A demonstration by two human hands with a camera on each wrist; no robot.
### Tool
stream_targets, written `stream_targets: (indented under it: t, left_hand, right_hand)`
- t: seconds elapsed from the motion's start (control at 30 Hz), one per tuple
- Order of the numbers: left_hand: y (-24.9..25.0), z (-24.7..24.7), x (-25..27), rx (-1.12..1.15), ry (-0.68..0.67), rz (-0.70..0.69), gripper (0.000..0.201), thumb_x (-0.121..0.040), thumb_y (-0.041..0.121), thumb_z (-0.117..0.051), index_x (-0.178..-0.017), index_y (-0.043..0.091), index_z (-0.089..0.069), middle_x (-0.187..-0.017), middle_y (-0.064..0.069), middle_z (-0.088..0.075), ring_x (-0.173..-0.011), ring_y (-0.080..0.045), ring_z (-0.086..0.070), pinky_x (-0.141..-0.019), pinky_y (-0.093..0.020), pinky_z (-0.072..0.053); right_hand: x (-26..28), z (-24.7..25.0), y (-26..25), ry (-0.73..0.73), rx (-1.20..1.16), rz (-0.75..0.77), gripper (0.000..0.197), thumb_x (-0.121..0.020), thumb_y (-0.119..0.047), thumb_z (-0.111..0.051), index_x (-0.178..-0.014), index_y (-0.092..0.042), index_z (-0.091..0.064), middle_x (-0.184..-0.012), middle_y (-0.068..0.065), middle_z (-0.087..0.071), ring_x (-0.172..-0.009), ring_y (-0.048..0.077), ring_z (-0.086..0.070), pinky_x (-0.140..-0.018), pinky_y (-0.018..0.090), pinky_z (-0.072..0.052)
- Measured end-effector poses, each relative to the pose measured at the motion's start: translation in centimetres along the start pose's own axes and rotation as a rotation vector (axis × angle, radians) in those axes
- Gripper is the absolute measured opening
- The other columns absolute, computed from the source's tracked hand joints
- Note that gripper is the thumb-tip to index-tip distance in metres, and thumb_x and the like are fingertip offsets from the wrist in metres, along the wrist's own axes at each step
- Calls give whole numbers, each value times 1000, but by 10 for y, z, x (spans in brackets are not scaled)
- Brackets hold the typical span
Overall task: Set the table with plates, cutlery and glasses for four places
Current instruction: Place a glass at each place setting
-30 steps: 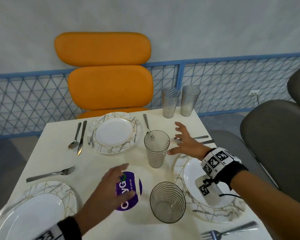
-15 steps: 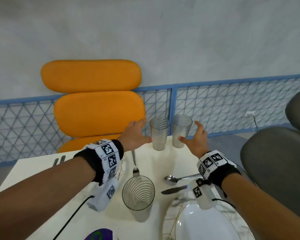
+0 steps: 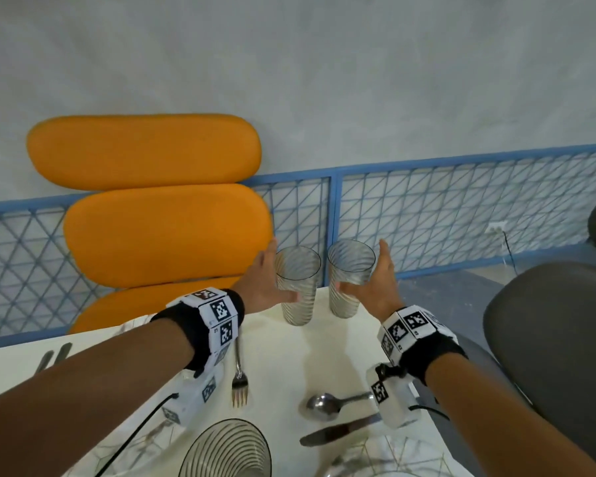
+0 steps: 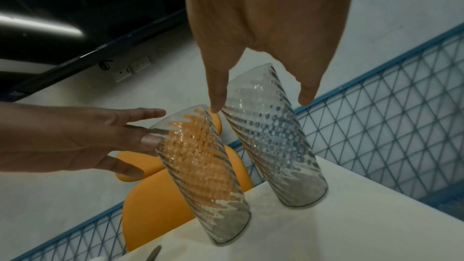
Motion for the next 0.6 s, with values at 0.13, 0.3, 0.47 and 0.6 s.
stream_targets:
  t: [0.13,0.3,0.47,0.6]
  left_hand:
    - [-2,0,-12,40,54,-11,120,-74,39,-76,-148,15,15,-160,-8,-1,-147,-26,-9,-119,-43,-14]
    - [-6,-8,-15,152,37,-4,116,-74,36,-77,-149,13,8,-158,-12,-13,-144,-26,-18,-117,-43,-21]
    - [-7,-1,2,111,50,36,104,-72,38,-77,-149,10,-12,-148,-16,-26,-136,-28,-30,-112,-37,-28]
    - [-13,47,44,232,195,45,96,-68,34,-82,-143,10,-26,-140,-11,-34,-130,-25,-35,-105,-30,-32]
  right_hand:
    - [-7,-10,1,-4,-69,5,124,-56,-21,-87,-148,-17,-2,-148,14,-25,-136,28,-29,-113,49,-29]
    - [-9,-9,7,9,-11,24,108,-67,-12,-81,-147,-7,-9,-144,15,-25,-132,26,-33,-112,37,-31]
    - [6,-7,-8,-39,96,34,106,-66,-13,-82,-145,-3,-12,-142,16,-24,-131,29,-34,-112,38,-32]
    - [27,5,-44,-17,191,91,98,-65,-16,-83,-142,0,-23,-140,17,-26,-128,30,-37,-111,37,-33]
Point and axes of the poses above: each hand's wrist, its own x-axis away from the middle knuckle, its own z-axis out of the back of the hand, y = z × x, the point moved 6 cm from there along -x, towards the middle knuckle
